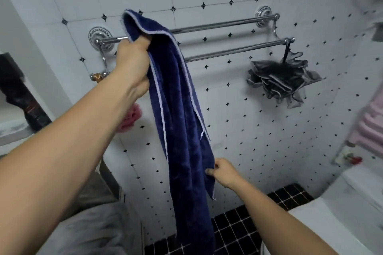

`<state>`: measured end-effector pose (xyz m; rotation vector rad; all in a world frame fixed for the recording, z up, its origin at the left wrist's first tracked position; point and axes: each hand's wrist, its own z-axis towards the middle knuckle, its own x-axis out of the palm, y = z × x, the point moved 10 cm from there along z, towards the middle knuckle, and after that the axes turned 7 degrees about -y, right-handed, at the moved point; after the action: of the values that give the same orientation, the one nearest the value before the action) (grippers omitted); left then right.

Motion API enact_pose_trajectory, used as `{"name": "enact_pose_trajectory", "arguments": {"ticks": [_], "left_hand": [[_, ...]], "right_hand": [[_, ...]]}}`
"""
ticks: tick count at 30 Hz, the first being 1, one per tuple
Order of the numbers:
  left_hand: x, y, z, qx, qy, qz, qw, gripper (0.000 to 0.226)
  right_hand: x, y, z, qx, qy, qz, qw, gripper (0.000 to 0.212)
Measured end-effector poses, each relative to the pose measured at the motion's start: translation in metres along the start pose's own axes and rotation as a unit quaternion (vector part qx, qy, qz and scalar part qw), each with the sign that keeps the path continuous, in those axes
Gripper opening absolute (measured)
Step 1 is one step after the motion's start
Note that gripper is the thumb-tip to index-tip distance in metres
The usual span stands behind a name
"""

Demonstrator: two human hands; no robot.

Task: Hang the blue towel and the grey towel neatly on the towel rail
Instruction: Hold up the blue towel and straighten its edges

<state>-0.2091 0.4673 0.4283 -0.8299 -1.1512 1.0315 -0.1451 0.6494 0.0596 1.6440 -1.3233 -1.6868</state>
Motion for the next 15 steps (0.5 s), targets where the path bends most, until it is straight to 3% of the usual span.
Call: {"name": "enact_pose_trajectory", "arguments": {"ticks": [3,7,12,15], "left_hand": [[-0.005,-0.011,0.001,0.021,-0.001,0.027,0.999,0.018],[-0.009,-0.026,0.003,0.060,-0.003,0.087,0.994,0.014],[-0.036,-0.003,0.018,0.083,-0.012,0.333,0.939,0.030],[-0.061,0.053,0.011,-0.022,-0.026,0.393,0.919,0.030]], "right_hand": [[0.000,-0.027,-0.006,0.062,-0.028,0.058,0.996,0.016],[-0.007,-0.061,-0.009,0.172,-0.106,0.241,0.949,0.015],[-0.035,-0.051,-0.006,0.156,-0.113,0.105,0.976,0.015],[-0.043,-0.023,-0.009,0.147,-0.073,0.195,0.967,0.016]]}}
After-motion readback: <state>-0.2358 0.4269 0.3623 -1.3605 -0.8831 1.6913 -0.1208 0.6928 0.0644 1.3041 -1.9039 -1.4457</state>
